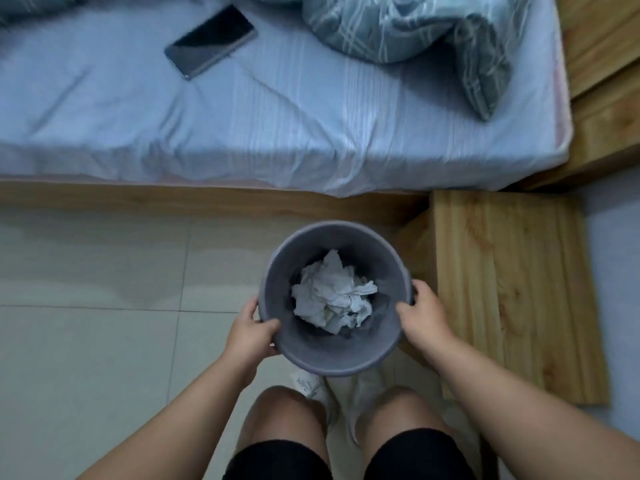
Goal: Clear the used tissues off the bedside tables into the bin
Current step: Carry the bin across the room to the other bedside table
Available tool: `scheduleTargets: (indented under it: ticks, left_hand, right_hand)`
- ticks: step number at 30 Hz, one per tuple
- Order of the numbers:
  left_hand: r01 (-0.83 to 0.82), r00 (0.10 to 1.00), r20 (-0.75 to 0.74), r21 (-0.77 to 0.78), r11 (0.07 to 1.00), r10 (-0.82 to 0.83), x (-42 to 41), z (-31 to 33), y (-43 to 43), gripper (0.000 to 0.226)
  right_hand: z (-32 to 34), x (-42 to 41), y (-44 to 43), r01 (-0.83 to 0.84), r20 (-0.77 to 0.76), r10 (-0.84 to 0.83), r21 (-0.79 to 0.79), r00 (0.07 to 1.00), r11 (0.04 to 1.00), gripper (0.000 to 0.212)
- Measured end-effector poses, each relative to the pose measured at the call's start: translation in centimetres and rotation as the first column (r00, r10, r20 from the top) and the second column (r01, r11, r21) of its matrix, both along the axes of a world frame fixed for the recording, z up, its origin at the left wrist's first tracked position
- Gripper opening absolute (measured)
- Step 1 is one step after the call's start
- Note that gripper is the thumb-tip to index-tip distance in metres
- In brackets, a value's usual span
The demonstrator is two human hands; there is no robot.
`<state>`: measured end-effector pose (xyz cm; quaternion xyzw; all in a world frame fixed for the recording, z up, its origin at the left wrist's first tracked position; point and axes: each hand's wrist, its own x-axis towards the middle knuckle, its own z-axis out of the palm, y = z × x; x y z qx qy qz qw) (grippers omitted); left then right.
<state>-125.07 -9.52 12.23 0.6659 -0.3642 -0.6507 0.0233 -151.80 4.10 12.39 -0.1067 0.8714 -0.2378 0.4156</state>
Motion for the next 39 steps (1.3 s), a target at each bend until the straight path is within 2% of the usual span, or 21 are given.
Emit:
scheduleTargets:
  ticks: [6,8,11,15,18,24,29,33,39]
  left_hand:
    - [-0.178,0.983,-0.06,-0.031,0.984,0.176,3.9,19.3,2.5,0.06]
    - [-0.243,0.968,-0.07,-0.053,0.968,0.24,5.7,24.6,3.5,0.059]
    - [-0.353,0.932,-0.121,-0.075,0.933,0.343,9.1,30.4,5.0,0.056]
    - [-0.477,0.876,-0.164,-0.139,0.868,0.455,15.0,34.8,5.6,0.056]
    - [-0.536,0.842,-0.188,-0.194,0.822,0.505,20.8,36.3,4.8,0.062]
    - [-0.597,0.801,-0.205,-0.213,0.773,0.562,34.8,36.5,3.8,0.058]
    - [-0.65,0.759,-0.171,-0.224,0.726,0.628,45.9,38.0,2.5,0.056]
    - [-0.697,0.716,-0.175,-0.243,0.675,0.676,52.3,38.7,0.0,0.038]
    - [-0.737,0.671,-0.143,-0.23,0.635,0.727,62.1,38.1,-7.6,0.041]
  right_hand:
    - [19.5,1.3,-0.7,-0.177,-0.022,0.176,-0.162,0.984,0.971,0.039]
    - [25.3,2.3,-0.9,-0.209,-0.006,0.212,-0.192,0.977,0.959,0.032]
    - [31.8,4.6,-2.0,-0.31,-0.023,0.311,-0.186,0.95,0.932,0.008]
    - [37.3,9.9,-5.6,-0.462,-0.09,0.455,-0.263,0.886,0.847,0.012]
    - [39.1,15.4,-9.2,-0.586,-0.092,0.589,-0.309,0.803,0.749,0.011]
    - [38.7,28.9,-16.8,-0.77,-0.107,0.778,-0.281,0.619,0.573,0.012]
    - [39.7,41.0,-22.2,-0.846,-0.101,0.857,-0.254,0.506,0.469,0.013]
    - [40.9,48.7,-27.1,-0.891,-0.108,0.907,-0.266,0.407,0.368,0.01]
    - [40.6,59.5,-39.5,-0.946,-0.115,0.962,-0.243,0.248,0.214,0.011]
